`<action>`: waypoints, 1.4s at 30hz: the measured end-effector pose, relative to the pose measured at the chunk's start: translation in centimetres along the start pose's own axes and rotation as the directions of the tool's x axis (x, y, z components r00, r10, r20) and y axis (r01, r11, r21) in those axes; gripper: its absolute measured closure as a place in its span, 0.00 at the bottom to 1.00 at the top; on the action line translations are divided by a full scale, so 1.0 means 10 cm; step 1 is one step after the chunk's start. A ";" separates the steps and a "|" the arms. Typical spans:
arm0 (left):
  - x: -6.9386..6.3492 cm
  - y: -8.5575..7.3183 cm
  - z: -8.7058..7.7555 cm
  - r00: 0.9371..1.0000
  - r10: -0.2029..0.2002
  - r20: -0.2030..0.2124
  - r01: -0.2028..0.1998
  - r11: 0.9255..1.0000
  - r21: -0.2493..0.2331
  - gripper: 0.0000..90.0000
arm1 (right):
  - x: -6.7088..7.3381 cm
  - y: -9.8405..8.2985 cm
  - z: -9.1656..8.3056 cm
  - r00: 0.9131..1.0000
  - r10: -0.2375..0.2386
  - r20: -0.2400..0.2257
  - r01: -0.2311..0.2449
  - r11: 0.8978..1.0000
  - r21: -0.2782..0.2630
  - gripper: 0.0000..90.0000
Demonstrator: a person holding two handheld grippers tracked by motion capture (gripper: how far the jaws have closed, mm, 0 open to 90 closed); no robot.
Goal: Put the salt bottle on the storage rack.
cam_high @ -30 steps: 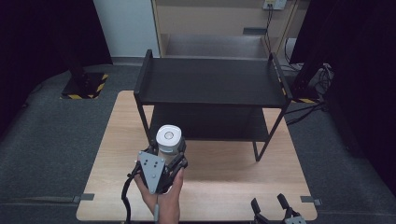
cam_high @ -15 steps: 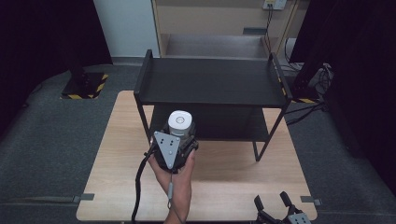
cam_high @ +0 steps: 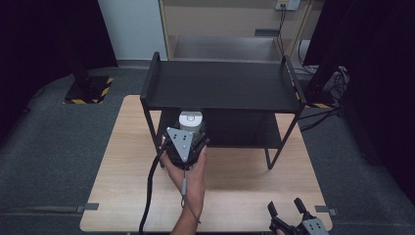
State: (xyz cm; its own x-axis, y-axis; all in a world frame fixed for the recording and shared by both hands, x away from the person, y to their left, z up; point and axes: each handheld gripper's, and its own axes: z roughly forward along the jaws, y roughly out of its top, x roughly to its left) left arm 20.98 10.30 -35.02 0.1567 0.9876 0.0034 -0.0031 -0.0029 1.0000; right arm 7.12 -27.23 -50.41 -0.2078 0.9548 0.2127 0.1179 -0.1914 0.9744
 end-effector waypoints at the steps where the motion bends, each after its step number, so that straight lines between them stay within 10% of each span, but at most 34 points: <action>1: 0.00 0.00 0.04 1.000 0.002 -0.004 -0.002 1.000 0.002 0.34 | -0.01 0.00 0.01 1.000 -0.002 0.000 0.002 1.000 0.000 0.05; 42: -0.14 -0.11 0.41 0.999 -0.008 -0.042 0.008 1.000 0.001 0.34 | -0.10 0.05 0.05 1.000 -0.001 0.021 0.000 1.000 0.006 0.05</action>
State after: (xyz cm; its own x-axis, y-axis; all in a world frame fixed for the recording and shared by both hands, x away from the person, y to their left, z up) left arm 24.79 8.30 -36.15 0.1152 0.9933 -0.0048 -0.0005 0.0049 1.0000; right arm 7.91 -28.19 -50.23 -0.1875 0.9594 0.2105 0.1241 -0.1895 0.9740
